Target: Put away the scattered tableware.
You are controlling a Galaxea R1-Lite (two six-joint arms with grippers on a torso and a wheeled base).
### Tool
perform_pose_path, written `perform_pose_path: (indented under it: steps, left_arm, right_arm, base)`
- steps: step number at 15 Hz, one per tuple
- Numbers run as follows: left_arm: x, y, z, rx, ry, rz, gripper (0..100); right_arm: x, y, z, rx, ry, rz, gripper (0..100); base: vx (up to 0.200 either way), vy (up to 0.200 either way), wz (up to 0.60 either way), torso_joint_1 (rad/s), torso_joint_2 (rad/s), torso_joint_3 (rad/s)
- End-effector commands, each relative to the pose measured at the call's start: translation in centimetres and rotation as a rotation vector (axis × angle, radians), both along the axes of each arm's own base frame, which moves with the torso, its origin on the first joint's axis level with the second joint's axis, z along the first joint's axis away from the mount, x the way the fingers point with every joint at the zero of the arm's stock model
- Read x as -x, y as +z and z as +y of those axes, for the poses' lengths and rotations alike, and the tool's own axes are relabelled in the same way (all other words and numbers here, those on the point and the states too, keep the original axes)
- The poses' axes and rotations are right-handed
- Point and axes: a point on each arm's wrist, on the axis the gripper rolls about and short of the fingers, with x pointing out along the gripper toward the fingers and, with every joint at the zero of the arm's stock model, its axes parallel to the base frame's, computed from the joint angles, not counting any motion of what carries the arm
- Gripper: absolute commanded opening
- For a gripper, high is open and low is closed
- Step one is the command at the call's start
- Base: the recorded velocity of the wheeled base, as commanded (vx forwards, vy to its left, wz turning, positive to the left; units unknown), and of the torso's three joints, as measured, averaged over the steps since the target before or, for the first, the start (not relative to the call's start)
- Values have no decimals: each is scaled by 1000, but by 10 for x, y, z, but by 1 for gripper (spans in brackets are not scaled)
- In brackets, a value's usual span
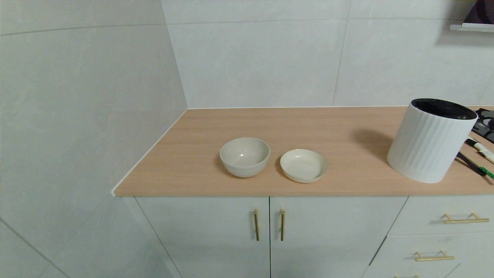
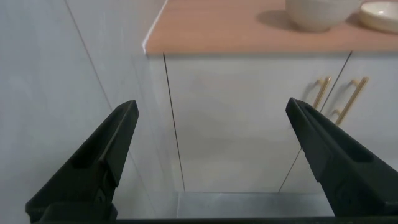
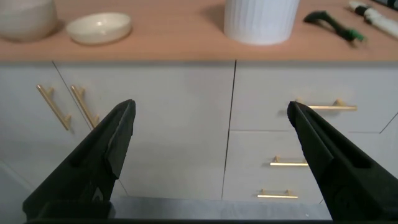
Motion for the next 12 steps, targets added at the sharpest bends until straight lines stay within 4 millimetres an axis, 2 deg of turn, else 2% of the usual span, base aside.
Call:
perform_pose_path:
  steps: [1,12]
  left_arm:
    - [0,0,0,0,0,1,100]
    - [0,0,0,0,1,1,100]
  right_arm:
    - [0,0,0,0,1,1,100]
    - [0,0,0,0,1,1,100]
  base:
    - [0,0,0,-237,530,295]
    - [0,0,0,-203,501,291]
